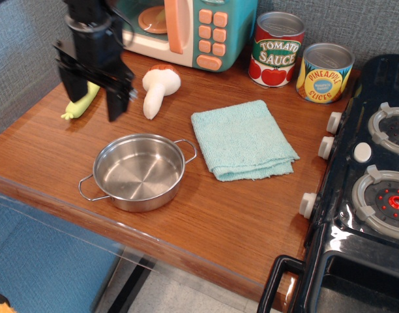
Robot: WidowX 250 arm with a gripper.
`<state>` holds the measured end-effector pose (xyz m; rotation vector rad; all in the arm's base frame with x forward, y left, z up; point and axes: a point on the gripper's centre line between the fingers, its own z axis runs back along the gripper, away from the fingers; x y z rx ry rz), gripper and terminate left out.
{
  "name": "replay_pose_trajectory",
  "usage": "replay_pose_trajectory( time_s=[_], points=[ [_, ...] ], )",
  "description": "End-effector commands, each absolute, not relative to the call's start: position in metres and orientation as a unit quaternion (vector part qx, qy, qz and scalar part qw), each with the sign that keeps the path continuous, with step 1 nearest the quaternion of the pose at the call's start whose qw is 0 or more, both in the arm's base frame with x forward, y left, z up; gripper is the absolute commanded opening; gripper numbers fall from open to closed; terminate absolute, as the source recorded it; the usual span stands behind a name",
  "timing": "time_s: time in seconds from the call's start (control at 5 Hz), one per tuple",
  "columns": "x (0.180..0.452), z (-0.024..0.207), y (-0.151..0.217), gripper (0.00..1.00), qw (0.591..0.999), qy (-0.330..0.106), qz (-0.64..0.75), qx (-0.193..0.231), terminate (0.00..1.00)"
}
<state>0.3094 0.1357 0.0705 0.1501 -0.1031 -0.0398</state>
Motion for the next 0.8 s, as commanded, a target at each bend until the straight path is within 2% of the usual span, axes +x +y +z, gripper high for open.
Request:
replay_pose_trajectory(
  time_s=[0.0,0.2,0.4,0.6],
  points=[
    [0.337,0.062,0.196,1.0,0.995,-0.04,-0.004,0.095,0.0],
    [0.344,0.046,0.205,1.0,0.996,-0.034,0.009,0.087,0.0],
    [0.352,0.034,0.197,1.0,0.996,-0.039,0.023,0.072,0.0],
    [0.358,0.02,0.191,1.0,0.998,-0.023,0.017,0.064,0.0]
  ],
)
